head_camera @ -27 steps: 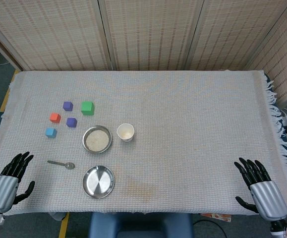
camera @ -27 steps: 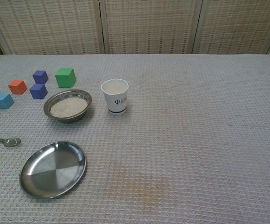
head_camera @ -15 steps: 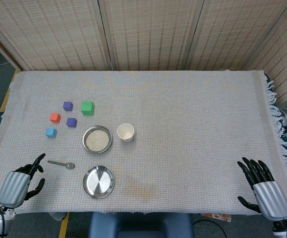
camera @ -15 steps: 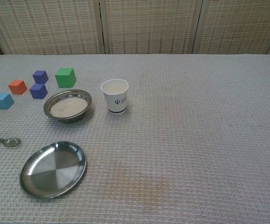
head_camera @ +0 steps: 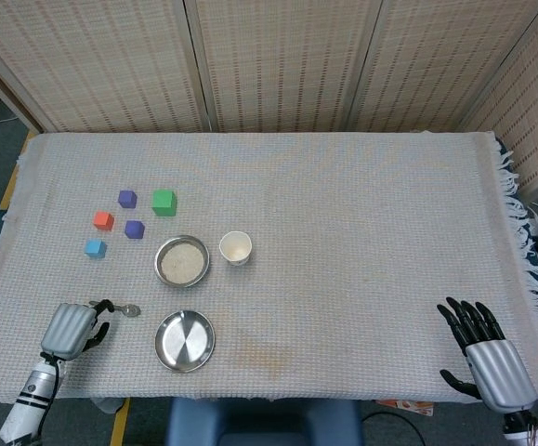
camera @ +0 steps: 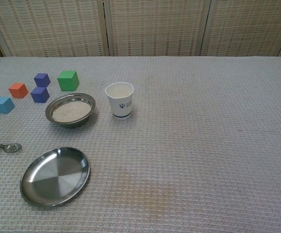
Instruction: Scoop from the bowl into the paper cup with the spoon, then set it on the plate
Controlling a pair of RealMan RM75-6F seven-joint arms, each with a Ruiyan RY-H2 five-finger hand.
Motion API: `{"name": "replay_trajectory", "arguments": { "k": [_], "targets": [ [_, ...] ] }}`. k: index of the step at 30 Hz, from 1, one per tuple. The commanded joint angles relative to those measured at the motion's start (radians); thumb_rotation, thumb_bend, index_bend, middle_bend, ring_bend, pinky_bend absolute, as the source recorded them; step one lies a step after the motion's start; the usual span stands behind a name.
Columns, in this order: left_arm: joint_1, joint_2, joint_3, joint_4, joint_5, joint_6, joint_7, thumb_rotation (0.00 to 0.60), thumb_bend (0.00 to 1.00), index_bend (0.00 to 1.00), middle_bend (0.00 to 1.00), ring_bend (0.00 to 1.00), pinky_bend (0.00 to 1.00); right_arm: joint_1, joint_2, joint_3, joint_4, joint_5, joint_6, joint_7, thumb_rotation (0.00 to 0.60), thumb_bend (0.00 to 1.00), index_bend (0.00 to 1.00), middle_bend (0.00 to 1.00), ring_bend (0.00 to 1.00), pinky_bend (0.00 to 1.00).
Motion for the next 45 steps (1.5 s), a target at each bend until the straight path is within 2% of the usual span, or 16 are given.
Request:
{"name": "replay_trajectory", "arguments": {
  "k": [1, 11, 18, 27, 37, 45],
  "targets": [
    [-0.029, -0.057, -0.016, 0.079, -0.03, -0.034, -0.007, 0.6, 0.42, 0.43, 1.0, 1.0, 1.0, 0.001, 0.001, 0.002, 0.0, 0.001, -0.001, 0.002, 0.6, 0.06, 0.0, 0.0, 0.0, 0.0],
    [-0.058, -0.128, -0.022, 0.211, -0.06, -0.062, -0.017, 0.6, 0.42, 0.43, 1.0, 1.0, 1.0, -0.001, 0.005, 0.005, 0.0, -0.004, 0.009, 0.013, 0.6, 0.06, 0.0, 0.0, 0.0, 0.0],
    [-0.058, -0.158, -0.019, 0.291, -0.06, -0.042, 0.009, 0.6, 0.42, 0.46, 1.0, 1.0, 1.0, -0.001, 0.004, 0.007, 0.001, 0.001, 0.006, 0.011, 0.6, 0.06, 0.0, 0.0, 0.0, 0.0],
    [-0.069, -0.185, -0.016, 0.374, -0.076, -0.064, -0.02, 0.6, 0.42, 0.46, 1.0, 1.0, 1.0, -0.001, 0.002, 0.005, -0.004, 0.002, 0.001, 0.001, 0.6, 0.06, 0.0, 0.0, 0.0, 0.0],
    [-0.074, -0.195, -0.005, 0.402, -0.081, -0.081, -0.046, 0.6, 0.42, 0.47, 1.0, 1.0, 1.0, 0.001, 0.001, 0.006, -0.007, 0.008, -0.009, -0.007, 0.6, 0.06, 0.0, 0.0, 0.0, 0.0],
    [-0.077, -0.198, -0.001, 0.409, -0.083, -0.082, -0.057, 0.6, 0.42, 0.53, 1.0, 1.0, 1.0, 0.002, -0.001, 0.006, -0.006, 0.011, -0.014, -0.008, 0.6, 0.06, 0.0, 0.0, 0.0, 0.0]
  ]
}}
